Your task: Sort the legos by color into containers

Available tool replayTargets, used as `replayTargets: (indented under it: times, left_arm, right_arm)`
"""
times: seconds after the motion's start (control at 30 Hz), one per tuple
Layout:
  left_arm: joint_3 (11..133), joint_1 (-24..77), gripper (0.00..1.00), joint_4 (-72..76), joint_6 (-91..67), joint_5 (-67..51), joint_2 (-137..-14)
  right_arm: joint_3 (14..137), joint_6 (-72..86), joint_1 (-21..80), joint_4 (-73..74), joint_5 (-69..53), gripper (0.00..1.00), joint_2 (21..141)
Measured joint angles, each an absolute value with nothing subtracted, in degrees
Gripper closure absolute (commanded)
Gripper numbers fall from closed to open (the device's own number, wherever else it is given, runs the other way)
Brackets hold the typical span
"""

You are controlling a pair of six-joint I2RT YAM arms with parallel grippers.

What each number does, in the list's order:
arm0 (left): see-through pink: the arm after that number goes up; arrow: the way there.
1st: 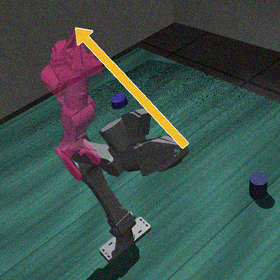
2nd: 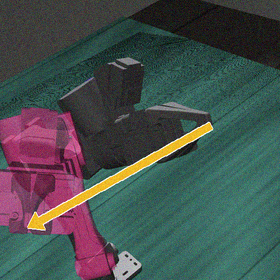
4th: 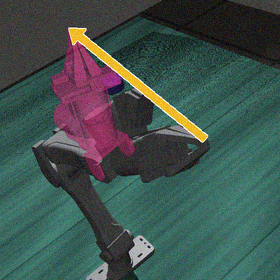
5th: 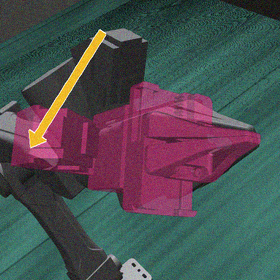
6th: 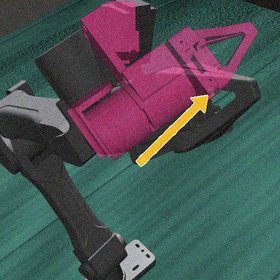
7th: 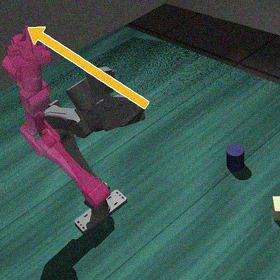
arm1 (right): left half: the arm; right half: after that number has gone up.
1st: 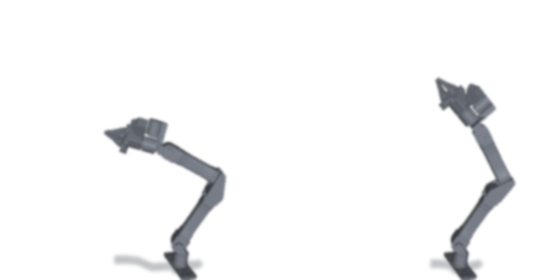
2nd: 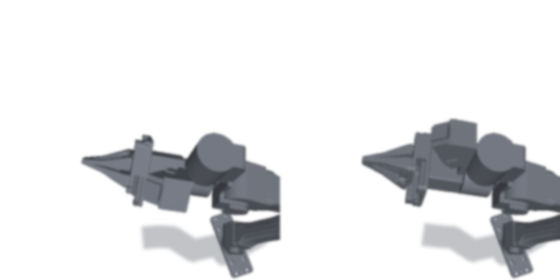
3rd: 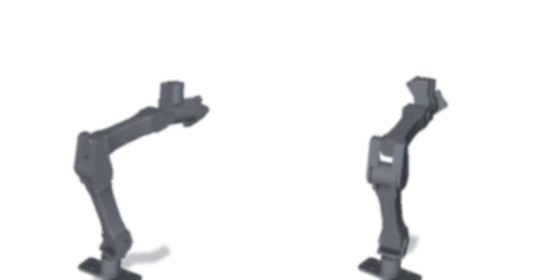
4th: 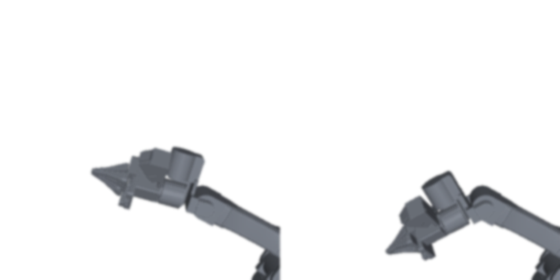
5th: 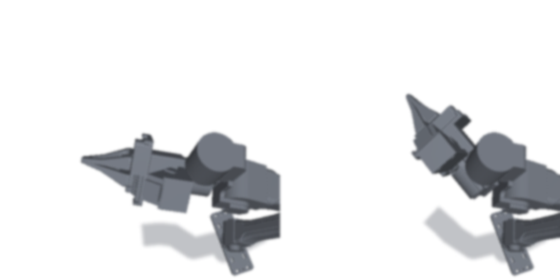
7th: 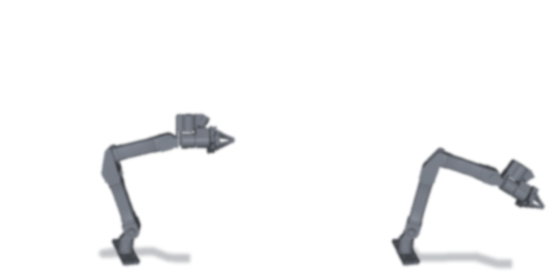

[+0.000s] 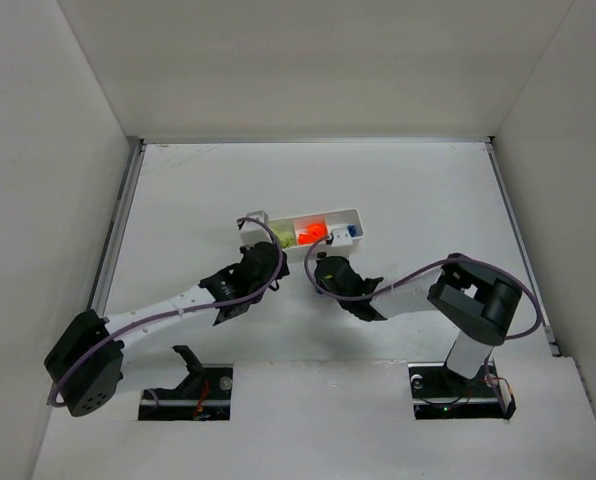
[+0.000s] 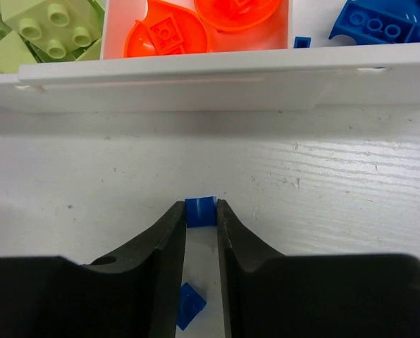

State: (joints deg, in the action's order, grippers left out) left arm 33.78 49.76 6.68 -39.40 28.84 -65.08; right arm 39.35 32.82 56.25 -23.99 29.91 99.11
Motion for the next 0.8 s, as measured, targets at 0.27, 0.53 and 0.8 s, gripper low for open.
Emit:
replayTargets:
  times: [0.27,0.53,0.8]
  left_arm:
    - [37.8,49.3,0.87,7.5,-39.0,27.3,-70.2]
    - [50.1,49.4,0.87,11.3,-37.6,25.3,-85.1]
    - [65.0,48.9,0.86,13.1,-35.8,23.9,-102.5]
  right_arm:
    - [37.6,34.3,58.2,-21.8,32.3,0.77,96.1]
    - [29.4,36.9,57.6,-19.7,32.6,0.77,76.4]
    - [23.3,40.2,50.3,-15.1,32.3,0.77,62.6]
